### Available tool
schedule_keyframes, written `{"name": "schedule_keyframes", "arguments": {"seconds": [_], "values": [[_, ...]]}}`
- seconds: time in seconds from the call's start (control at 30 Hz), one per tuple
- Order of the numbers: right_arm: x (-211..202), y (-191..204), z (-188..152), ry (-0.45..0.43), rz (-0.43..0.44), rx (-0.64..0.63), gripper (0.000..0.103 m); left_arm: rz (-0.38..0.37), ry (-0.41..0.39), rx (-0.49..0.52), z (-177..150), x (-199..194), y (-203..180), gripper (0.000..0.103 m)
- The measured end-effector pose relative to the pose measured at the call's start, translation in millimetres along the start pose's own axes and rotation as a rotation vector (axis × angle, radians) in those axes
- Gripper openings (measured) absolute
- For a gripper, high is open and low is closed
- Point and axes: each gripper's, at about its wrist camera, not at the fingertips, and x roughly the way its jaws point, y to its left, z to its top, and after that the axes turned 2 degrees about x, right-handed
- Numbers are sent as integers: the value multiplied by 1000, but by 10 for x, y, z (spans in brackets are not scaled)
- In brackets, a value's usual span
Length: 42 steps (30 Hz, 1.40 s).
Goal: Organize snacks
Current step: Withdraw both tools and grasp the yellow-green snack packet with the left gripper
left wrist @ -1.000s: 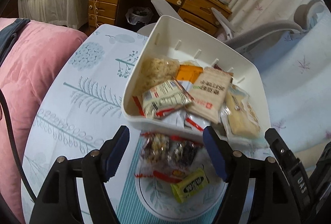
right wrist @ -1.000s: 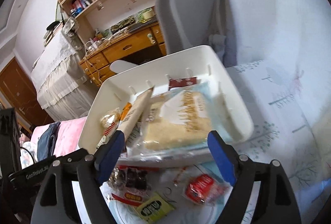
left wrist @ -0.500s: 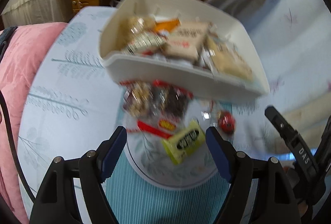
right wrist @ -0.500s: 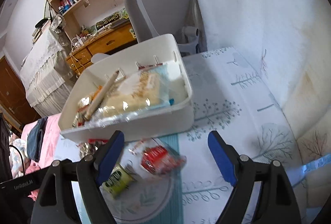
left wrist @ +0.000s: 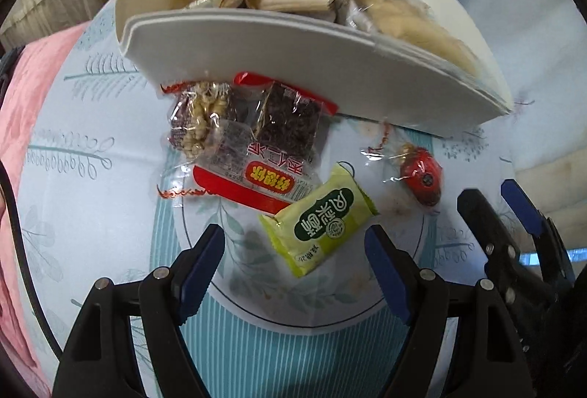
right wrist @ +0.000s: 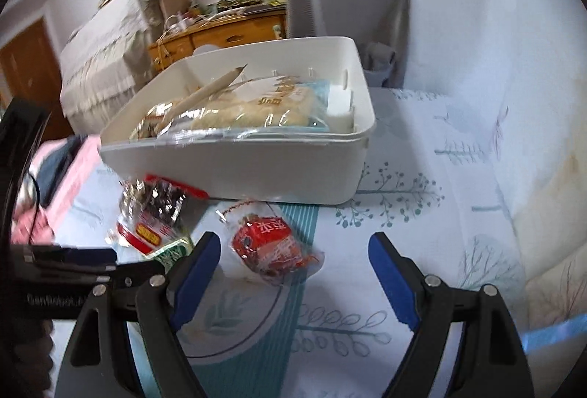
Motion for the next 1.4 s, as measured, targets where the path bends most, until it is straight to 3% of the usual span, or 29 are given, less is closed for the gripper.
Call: {"name": "schedule_keyframes", "arguments": {"seconds": [0.33,0.53,0.8,0.93,1.17,1.4], "values": [[215,3,-110,15,3,-125,83,-35,71,-155,170,270,-32,77],[273,66,-121,5,19,-166,83,10,74,-184,229,369,-143,78],[364,183,-163,15,24,-224,64,84,106,-228,378,494,-376,78],[376,249,-193,27,47,-248,49,111,123,-216,410,505,-452,71],[324,310,-247,33,32,-273,45,98,139,-227,307,472,-429,56],[249,351,-296,57,20,-277,44,77,166,-224,130,451,-366,54]]}}
